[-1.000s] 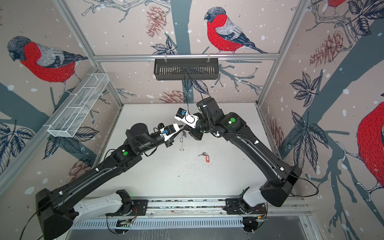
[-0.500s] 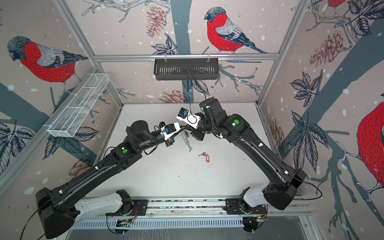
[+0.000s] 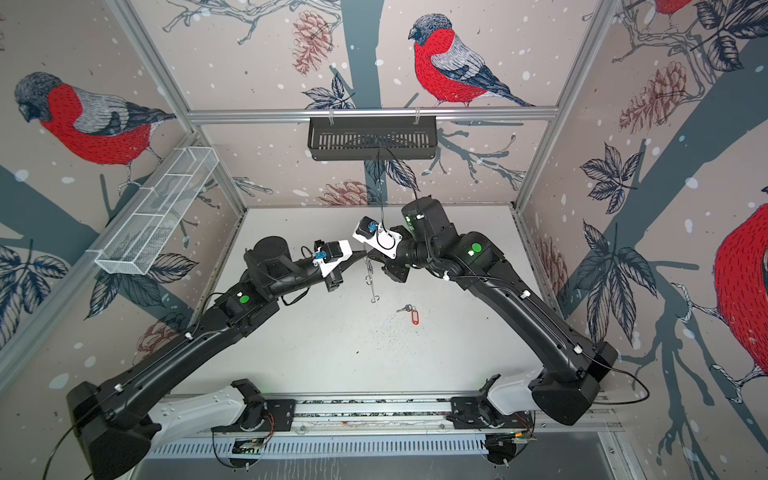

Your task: Put the keys on the keyring

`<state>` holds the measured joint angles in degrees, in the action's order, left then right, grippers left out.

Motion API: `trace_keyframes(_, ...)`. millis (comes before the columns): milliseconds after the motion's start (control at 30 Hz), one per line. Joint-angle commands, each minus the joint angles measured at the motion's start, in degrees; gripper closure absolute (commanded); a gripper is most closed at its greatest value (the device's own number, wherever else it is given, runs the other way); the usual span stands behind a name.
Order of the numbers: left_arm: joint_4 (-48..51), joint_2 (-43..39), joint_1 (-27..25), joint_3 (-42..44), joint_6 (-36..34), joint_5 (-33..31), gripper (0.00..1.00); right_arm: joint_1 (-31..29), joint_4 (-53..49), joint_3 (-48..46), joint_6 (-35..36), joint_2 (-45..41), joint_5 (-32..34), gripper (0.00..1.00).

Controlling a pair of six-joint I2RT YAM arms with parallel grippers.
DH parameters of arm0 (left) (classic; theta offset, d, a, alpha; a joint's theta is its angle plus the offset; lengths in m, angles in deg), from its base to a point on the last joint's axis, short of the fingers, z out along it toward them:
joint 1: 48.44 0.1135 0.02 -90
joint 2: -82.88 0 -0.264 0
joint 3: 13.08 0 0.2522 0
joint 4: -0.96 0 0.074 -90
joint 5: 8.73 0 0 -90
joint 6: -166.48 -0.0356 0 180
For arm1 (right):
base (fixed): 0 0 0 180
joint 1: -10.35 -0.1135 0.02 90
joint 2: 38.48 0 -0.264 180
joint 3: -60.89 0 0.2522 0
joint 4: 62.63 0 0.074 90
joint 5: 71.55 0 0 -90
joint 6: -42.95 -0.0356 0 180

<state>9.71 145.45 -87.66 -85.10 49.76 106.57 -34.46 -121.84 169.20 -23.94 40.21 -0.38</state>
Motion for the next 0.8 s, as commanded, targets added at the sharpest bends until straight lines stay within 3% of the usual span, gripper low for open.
trace_keyframes(0, -1.34, -0.63, 0.49, 0.78, 1.76, -2.95, 1.00, 0.21, 4.13, -1.50, -0.64, -1.71, -2.16, 1.00)
trace_keyframes(200, -7.20, -2.43, 0.55, 4.71, 5.81, -3.34, 1.00, 1.49, 13.87, -10.43, -4.34, -6.59, -1.85, 0.73)
trace_keyframes(533, -25.20, -5.00, 0.74, 13.66, 16.42, -2.63, 1.00, 1.45, 44.69, -35.43, -21.42, -18.33, 2.11, 0.67)
trace_keyframes(767, -29.17, -4.17, 0.73, 15.06, 19.59, -1.05, 1.00, 0.39, 52.10, -39.11, -27.27, -18.46, 4.50, 0.67)
